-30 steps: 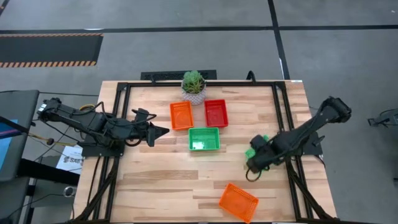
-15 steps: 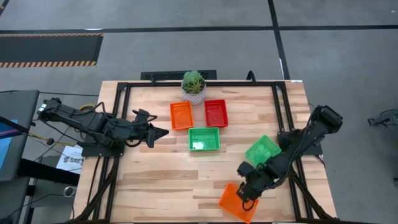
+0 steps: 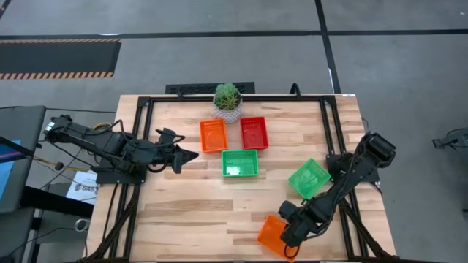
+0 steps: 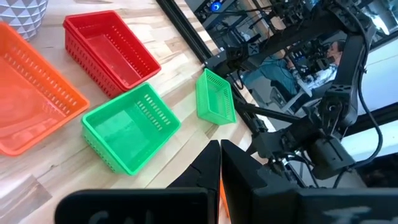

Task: Stack baskets by color
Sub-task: Stack the bottom orange bin on the top orange bins

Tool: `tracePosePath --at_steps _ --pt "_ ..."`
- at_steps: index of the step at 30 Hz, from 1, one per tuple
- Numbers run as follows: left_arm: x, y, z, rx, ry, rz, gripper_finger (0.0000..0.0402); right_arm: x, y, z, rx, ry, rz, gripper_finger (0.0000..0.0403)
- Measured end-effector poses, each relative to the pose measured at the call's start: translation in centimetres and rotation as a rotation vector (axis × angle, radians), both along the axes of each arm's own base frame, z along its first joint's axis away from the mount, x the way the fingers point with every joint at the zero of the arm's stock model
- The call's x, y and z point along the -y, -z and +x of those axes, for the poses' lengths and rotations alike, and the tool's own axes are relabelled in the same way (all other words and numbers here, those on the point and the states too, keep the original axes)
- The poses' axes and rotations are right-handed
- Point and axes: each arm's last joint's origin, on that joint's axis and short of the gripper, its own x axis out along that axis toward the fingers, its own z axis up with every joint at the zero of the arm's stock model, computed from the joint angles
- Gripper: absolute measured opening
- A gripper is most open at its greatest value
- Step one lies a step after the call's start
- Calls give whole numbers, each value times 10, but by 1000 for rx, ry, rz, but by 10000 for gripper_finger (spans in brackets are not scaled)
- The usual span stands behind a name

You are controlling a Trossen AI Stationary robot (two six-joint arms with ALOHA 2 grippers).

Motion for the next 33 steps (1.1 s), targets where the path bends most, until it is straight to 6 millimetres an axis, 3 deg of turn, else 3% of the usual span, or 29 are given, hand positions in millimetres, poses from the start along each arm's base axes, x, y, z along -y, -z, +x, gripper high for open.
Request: tracePosePath --at_steps 6,17,25,29,33 --pt "0 2 -1 -17 0 1 0 -2 4 2 7 -32 -4 197" --pt "0 2 -1 -19 6 -1 0 -1 4 3 -1 -31 4 16" --pt "0 2 -1 -19 7 -2 0 1 0 3 -23 18 41 11" --pt "0 2 -1 -21 21 -9 0 11 -17 4 13 79 72 12" --pt "1 2 -1 -20 22 -11 0 33 -47 5 121 148 84 5"
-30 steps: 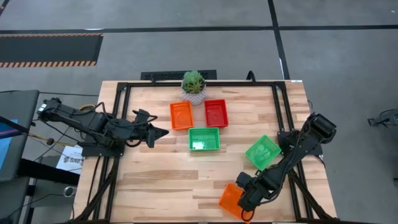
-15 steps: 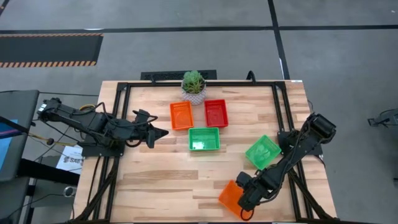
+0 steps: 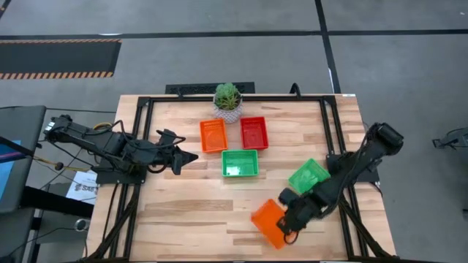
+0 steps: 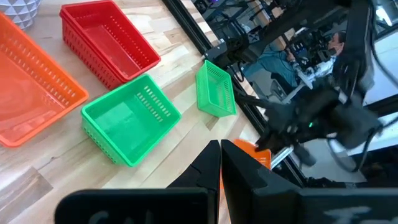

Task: Stack baskets by color
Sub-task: Stack the bottom orange bin on the top orange bins

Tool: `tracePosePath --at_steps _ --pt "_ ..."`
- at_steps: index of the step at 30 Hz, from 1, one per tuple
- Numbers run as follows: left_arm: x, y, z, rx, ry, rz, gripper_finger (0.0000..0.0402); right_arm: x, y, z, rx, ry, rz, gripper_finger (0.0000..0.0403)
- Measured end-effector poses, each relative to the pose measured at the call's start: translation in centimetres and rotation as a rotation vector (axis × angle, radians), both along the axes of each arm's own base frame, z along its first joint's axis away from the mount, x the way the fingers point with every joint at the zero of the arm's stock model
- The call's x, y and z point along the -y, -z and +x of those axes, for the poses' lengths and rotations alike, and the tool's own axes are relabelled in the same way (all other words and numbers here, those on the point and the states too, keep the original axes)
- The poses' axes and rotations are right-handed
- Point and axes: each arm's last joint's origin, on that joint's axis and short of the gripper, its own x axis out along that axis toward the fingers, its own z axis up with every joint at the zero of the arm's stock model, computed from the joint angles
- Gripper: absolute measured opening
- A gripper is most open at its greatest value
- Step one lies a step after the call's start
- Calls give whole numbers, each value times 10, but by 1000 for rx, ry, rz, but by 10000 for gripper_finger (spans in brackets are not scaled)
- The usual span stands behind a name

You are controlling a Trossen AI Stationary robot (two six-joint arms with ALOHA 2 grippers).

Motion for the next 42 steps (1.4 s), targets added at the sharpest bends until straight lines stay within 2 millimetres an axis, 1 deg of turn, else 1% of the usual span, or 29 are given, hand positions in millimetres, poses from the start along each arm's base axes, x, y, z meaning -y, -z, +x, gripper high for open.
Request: tracePosePath --at_steps 5,8,12,16,18,20,23,27,32,35,38,42 --pt "0 -1 0 7 -5 -13 0 40 -40 2 171 107 4 4" --pt "-2 -4 -5 22 -7 -22 0 67 -55 5 245 153 -14 3" --pt "-7 -13 -18 82 -39 -26 0 101 -64 15 300 191 -63 2" --pt "-16 -23 -38 151 -103 -18 0 134 -67 31 380 220 -118 2" --pt "-19 -25 -48 162 -124 -13 0 150 -67 43 422 248 -141 1" --pt "-23 -26 -57 166 -147 -4 0 166 -65 52 417 268 -176 1" --pt "-29 -27 -70 177 -191 -4 0 188 -68 73 463 292 -218 1" --pt "-32 -28 -78 183 -223 -1 0 214 -68 104 475 298 -276 1" --pt "-33 -26 -81 171 -223 5 0 246 -66 137 474 346 -303 1" --pt "-33 -25 -82 158 -223 10 0 265 -53 153 451 364 -275 3" --pt "-34 -24 -82 141 -223 18 0 280 -33 165 429 374 -222 4" --pt "-34 -24 -82 141 -223 18 0 291 -12 175 415 412 -181 3"
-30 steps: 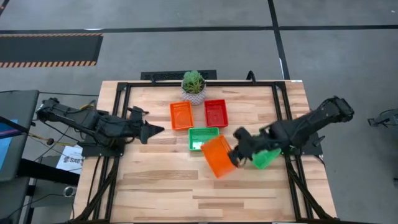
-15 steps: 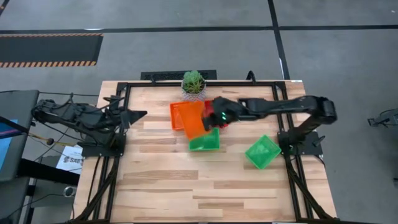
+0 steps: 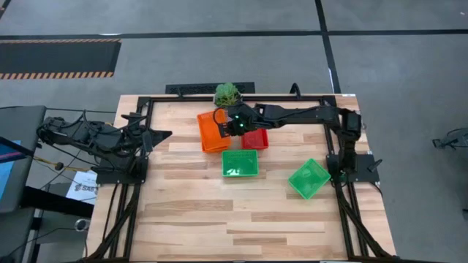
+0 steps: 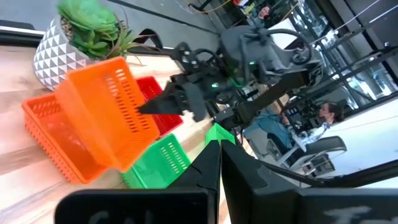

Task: Stack baskets by color
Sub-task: Stack the bottom orange bin on the top orange bins

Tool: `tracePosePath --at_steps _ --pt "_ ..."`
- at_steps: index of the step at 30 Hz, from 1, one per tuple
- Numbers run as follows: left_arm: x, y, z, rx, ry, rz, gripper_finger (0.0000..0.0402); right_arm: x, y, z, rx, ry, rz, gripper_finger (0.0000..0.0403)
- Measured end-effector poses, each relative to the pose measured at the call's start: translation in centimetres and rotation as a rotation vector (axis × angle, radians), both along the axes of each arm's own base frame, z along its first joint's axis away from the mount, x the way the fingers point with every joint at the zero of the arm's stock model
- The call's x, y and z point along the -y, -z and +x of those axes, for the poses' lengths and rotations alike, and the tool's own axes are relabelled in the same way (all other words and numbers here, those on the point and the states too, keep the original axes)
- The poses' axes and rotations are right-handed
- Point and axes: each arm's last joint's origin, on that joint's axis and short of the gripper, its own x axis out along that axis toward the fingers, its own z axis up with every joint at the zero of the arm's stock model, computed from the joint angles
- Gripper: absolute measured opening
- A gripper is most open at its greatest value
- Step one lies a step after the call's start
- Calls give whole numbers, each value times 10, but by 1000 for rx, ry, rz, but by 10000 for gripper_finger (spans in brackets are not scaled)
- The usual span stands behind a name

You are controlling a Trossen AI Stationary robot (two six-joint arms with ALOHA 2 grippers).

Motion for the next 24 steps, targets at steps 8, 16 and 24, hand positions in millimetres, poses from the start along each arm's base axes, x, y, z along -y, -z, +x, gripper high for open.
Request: tracePosePath --at_steps 8,16,24 --pt "0 0 -1 -4 0 1 0 9 14 7 9 30 28 5" --pt "0 1 -1 -7 -1 3 0 7 23 12 14 24 50 10" --pt "0 1 -1 -9 -2 4 0 9 25 12 3 6 43 21"
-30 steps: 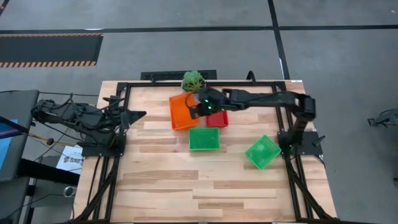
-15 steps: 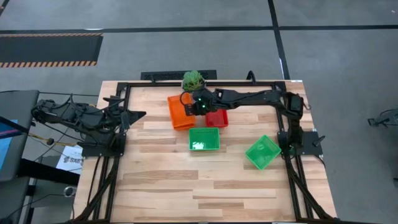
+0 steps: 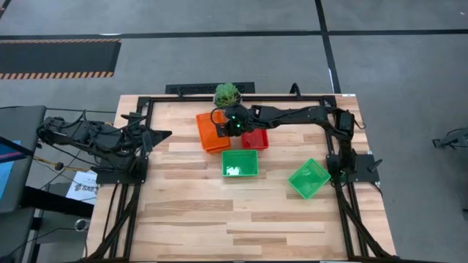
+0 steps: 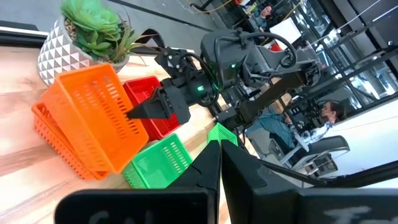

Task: Stack baskets by color
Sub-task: Stack the bottom orange bin on the top orange bins

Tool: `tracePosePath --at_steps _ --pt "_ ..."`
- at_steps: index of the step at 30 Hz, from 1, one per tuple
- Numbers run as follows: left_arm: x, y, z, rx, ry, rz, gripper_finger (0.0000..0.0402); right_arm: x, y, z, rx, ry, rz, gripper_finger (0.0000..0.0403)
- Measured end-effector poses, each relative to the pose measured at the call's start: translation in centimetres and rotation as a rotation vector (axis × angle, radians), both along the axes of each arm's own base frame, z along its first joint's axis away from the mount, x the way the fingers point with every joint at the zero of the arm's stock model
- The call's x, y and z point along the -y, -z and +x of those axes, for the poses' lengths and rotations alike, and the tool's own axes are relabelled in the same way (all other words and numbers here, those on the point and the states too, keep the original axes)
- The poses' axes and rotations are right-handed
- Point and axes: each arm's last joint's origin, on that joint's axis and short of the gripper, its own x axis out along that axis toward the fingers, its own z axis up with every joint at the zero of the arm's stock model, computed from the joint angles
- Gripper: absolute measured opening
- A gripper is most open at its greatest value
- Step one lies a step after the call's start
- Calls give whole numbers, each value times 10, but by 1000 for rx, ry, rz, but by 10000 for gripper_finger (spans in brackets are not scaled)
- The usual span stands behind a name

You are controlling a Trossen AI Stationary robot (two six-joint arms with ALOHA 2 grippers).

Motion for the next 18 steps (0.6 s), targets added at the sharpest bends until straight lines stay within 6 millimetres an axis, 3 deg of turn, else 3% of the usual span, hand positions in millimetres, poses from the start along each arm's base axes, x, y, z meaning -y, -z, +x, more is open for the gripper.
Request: tracePosePath --at_steps 18 --pt "0 0 0 -1 0 1 0 -3 4 -4 -53 -66 17 30"
